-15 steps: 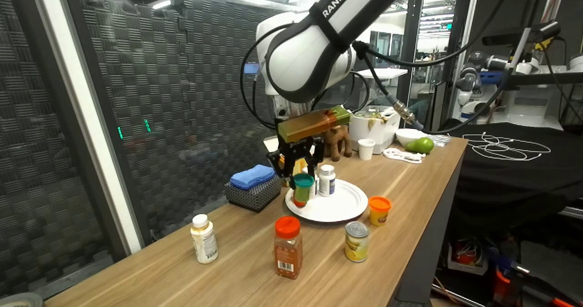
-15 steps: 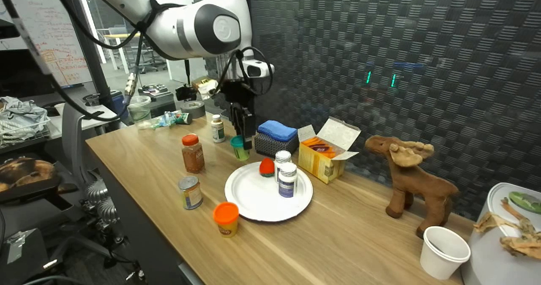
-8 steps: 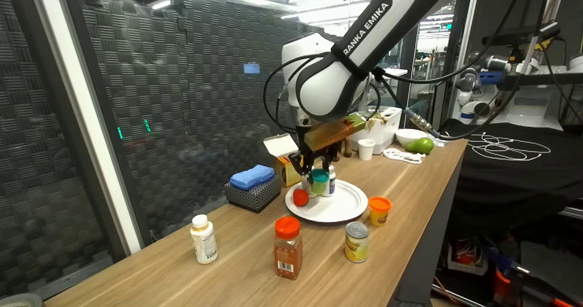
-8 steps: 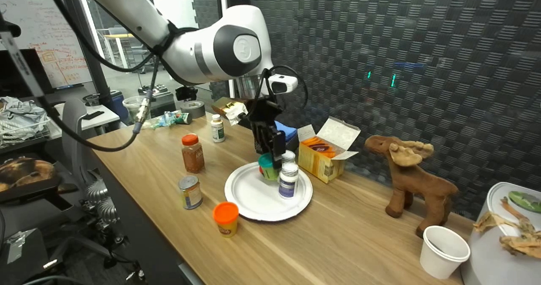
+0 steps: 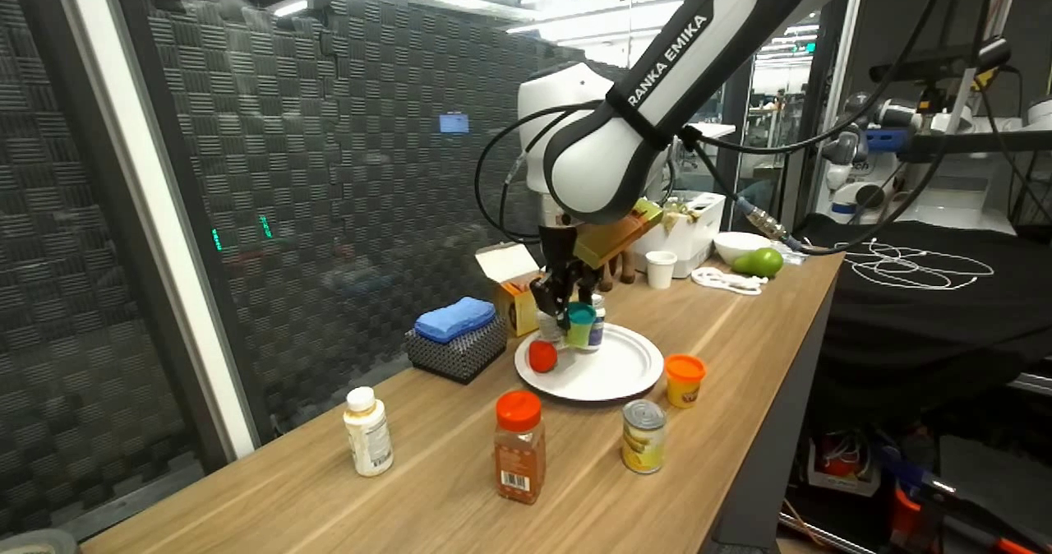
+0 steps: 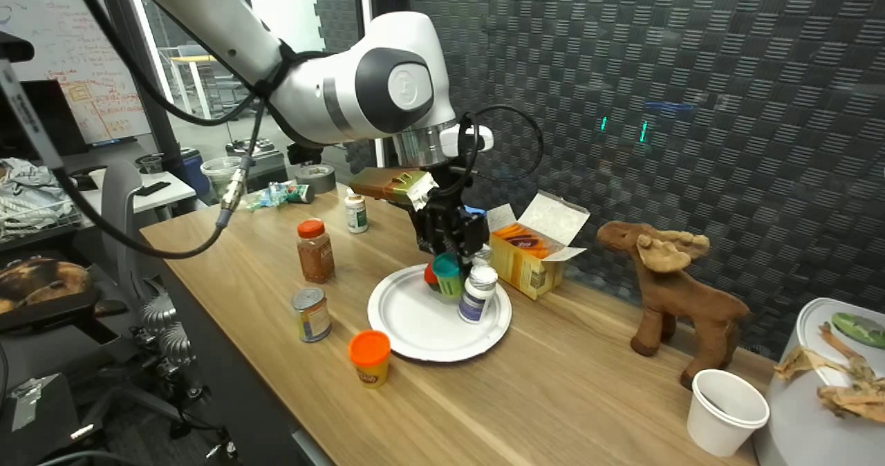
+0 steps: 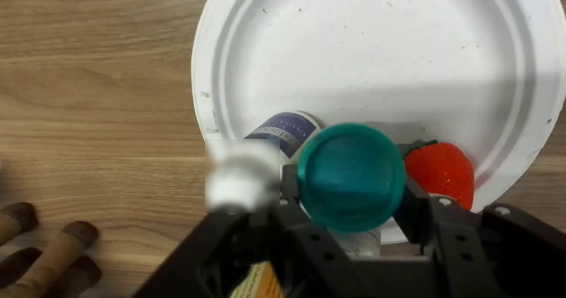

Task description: Put the orange object and the bottles on the plate

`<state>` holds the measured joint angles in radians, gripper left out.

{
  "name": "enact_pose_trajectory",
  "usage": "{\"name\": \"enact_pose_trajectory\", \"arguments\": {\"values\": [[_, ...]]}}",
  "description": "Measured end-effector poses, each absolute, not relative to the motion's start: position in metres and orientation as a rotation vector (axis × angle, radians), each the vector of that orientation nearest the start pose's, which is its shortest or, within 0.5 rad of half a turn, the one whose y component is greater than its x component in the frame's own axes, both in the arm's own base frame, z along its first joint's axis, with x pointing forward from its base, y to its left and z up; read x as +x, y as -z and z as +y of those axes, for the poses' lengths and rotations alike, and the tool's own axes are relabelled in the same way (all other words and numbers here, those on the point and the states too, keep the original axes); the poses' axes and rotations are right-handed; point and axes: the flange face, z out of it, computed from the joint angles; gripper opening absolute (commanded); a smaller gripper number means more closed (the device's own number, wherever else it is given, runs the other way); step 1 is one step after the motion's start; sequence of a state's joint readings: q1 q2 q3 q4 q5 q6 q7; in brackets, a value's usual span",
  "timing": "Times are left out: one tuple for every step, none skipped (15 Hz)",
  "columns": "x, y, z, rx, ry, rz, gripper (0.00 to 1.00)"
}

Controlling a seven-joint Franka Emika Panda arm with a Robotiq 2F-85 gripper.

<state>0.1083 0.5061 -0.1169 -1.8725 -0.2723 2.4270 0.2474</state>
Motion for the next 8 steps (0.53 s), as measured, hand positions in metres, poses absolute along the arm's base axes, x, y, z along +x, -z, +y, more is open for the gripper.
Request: {"name": "enact_pose_trajectory", "arguments": {"values": [[0.643,-0.247,0.0,-3.366,0.126,0.003,0.27],[0.641,-0.245,0.002,-3.36,0.122,-0.054,0.27],[0.64,-0.243,0.004,-3.354,0.121,-0.106,0.27],[0.638,-0.241,0.007,-3.349,0.118,-0.149,0.27],[0.636,-0.239,0.008,-3.345,0.111,-0.184,0.27],[0.634,-0.237,0.009,-3.343,0.1,-0.214,0.27],[0.632,-0.234,0.009,-3.341,0.092,-0.234,0.27],[0.63,-0.232,0.008,-3.34,0.088,-0.245,0.27]]}}
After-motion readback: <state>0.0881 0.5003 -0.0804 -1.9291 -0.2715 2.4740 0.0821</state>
